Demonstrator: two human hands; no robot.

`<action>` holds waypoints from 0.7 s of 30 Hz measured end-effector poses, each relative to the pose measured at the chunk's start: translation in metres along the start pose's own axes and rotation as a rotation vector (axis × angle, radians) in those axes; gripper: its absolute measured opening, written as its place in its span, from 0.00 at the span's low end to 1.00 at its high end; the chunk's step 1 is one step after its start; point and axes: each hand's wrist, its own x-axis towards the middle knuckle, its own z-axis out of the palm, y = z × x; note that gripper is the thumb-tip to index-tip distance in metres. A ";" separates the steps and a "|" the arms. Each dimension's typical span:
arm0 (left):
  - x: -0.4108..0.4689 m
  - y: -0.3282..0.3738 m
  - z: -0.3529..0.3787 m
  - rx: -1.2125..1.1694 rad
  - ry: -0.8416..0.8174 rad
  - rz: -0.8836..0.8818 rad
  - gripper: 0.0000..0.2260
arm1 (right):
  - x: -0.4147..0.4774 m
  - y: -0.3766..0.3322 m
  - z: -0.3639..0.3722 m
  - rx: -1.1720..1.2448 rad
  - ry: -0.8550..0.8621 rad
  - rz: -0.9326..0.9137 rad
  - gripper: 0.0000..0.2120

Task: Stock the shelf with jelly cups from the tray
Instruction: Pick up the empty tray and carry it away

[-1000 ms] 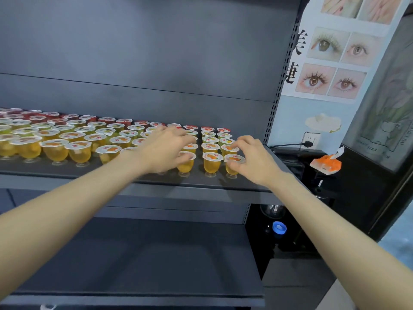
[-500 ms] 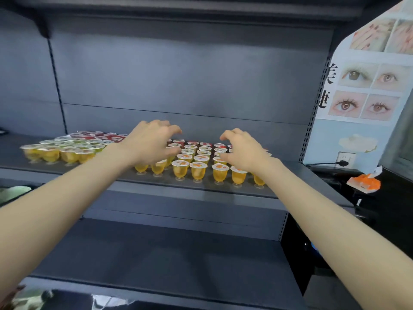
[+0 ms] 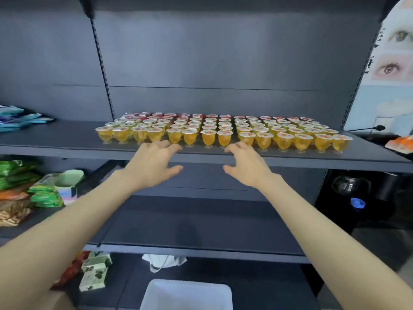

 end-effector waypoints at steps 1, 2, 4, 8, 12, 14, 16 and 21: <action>-0.006 -0.008 0.007 -0.008 -0.030 0.002 0.24 | -0.002 -0.006 0.010 0.002 -0.021 0.017 0.23; -0.012 -0.015 0.016 -0.017 -0.053 -0.002 0.24 | -0.003 -0.010 0.021 0.007 -0.043 0.034 0.23; -0.022 -0.029 0.033 -0.052 -0.077 -0.027 0.24 | -0.005 -0.017 0.042 0.018 -0.095 0.057 0.23; -0.040 -0.044 0.081 -0.117 -0.145 -0.052 0.24 | -0.013 -0.016 0.088 0.040 -0.175 0.092 0.22; -0.061 -0.048 0.145 -0.196 -0.254 -0.099 0.24 | -0.025 0.000 0.151 0.067 -0.294 0.152 0.22; -0.073 -0.048 0.185 -0.232 -0.332 -0.141 0.24 | -0.033 0.012 0.189 0.082 -0.368 0.187 0.22; -0.087 -0.047 0.229 -0.260 -0.427 -0.204 0.24 | -0.044 0.025 0.230 0.100 -0.449 0.232 0.23; -0.151 -0.040 0.337 -0.381 -0.678 -0.412 0.24 | -0.089 0.053 0.341 0.175 -0.680 0.369 0.23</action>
